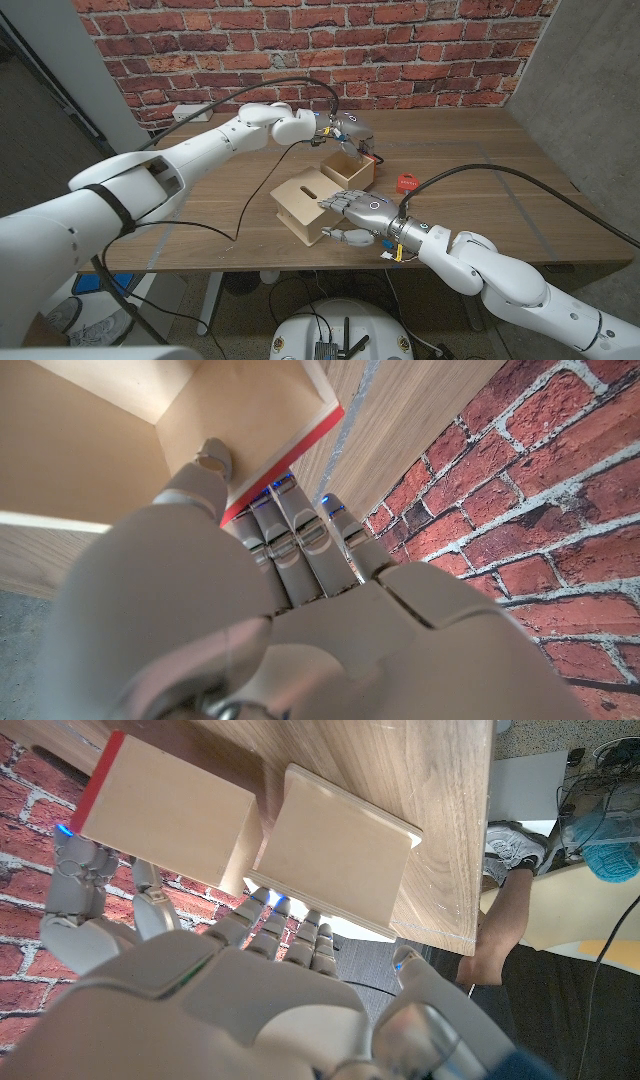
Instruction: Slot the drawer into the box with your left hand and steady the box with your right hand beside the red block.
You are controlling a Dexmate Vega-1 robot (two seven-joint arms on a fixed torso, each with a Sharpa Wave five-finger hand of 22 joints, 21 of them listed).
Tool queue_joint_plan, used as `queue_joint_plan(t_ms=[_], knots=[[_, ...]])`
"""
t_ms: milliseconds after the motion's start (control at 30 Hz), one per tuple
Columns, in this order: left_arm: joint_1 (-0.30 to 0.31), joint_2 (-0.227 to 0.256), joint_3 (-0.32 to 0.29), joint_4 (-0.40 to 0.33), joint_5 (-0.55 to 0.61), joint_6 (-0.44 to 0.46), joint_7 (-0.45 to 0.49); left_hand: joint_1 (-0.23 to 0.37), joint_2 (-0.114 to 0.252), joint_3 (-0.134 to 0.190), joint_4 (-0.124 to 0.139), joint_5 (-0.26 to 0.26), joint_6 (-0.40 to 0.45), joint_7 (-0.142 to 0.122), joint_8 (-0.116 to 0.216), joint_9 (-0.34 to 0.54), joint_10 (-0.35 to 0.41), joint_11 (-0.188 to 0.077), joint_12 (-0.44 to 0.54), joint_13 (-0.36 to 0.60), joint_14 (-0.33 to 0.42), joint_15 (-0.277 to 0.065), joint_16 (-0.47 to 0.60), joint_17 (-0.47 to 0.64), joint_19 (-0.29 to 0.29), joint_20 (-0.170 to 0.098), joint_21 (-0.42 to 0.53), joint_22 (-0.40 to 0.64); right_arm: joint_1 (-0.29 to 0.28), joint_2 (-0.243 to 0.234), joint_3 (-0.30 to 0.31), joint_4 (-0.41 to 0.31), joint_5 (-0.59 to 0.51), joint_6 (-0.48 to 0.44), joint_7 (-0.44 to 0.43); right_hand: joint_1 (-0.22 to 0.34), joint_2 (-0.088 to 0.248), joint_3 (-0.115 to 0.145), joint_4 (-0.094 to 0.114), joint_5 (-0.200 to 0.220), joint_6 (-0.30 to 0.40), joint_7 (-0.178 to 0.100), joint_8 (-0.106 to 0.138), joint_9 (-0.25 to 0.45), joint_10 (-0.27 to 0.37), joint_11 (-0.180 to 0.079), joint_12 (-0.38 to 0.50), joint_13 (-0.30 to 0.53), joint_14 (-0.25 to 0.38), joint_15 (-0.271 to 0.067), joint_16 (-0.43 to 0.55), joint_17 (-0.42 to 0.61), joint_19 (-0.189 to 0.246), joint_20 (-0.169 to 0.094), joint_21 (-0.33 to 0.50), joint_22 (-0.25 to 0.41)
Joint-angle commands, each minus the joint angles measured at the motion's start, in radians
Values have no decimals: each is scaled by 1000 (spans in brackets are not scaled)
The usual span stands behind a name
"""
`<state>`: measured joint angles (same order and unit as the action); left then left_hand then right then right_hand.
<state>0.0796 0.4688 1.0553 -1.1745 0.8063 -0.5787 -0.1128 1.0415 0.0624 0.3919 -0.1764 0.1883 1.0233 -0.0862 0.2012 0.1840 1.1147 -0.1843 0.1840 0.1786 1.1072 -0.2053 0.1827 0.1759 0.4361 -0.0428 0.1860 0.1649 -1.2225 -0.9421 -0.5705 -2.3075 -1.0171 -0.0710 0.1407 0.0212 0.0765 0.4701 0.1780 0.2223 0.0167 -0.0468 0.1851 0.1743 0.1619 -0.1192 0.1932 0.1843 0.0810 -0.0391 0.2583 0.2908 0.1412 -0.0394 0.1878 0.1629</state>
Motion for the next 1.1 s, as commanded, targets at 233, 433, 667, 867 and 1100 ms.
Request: queue_joint_plan(t_ms=[233, 433, 667, 867, 1100], knots=[[43, 21, -24, -60, -10, 43, -23, 21, 42, 13, 9, 8, -2, -1, 3, 4, 14, -22, 5, 6, -7, -37, 1, -1, -4, -157, -2, 3, -3, -5, 5, 4, 10, 1, -11, -12, 103, 11, 1, 5, 1, -1, 3, 3, 5, 1, 4, 4, -1, -97, -1, 5, 8, -133, 6, 3], [43, 24, -26, -63, -10, 39, -31, 17, 43, 15, 9, 8, -2, -1, 3, 3, 13, -22, 5, 5, -7, -37, 2, -1, -5, -157, -2, 2, -2, -5, 6, 7, 16, 3, -17, -12, 103, 11, 1, 5, 0, -1, 3, 3, 5, 0, 4, 4, -1, -97, -1, 5, 9, -133, 5, 3], [42, 28, -28, -62, -7, 28, -33, 13, 43, 16, 8, 8, -4, 1, 3, 3, 13, -22, 6, 5, -10, -37, 1, -1, -6, -157, -2, 2, 1, -1, 1, 9, 16, 3, -16, -13, 102, 12, 0, 5, 1, 0, 3, 3, 5, 2, 3, 4, -1, -97, -2, 6, 11, -133, 5, 4], [39, 28, -27, -54, -2, 21, -31, 11, 43, 18, 8, 8, -3, 1, 4, 3, 12, -22, 6, 5, -10, -37, 2, -1, -6, -157, -2, 2, 4, 3, -3, 10, 12, 2, -16, -13, 103, 13, 0, 5, 0, 0, 2, 3, 4, 2, 3, 4, 0, -95, -2, 6, 12, -135, 5, 4], [38, 26, -30, -49, -3, 19, -27, 9, 43, 19, 7, 8, -3, -1, 4, 3, 11, -22, 6, 5, -9, -37, 3, 0, -7, -158, -2, 2, 14, 4, -10, 14, 0, 7, -12, -13, 102, 13, 0, 5, 1, 1, 2, 3, 5, 3, 3, 4, 0, -95, -3, 7, 13, -136, 5, 4]])
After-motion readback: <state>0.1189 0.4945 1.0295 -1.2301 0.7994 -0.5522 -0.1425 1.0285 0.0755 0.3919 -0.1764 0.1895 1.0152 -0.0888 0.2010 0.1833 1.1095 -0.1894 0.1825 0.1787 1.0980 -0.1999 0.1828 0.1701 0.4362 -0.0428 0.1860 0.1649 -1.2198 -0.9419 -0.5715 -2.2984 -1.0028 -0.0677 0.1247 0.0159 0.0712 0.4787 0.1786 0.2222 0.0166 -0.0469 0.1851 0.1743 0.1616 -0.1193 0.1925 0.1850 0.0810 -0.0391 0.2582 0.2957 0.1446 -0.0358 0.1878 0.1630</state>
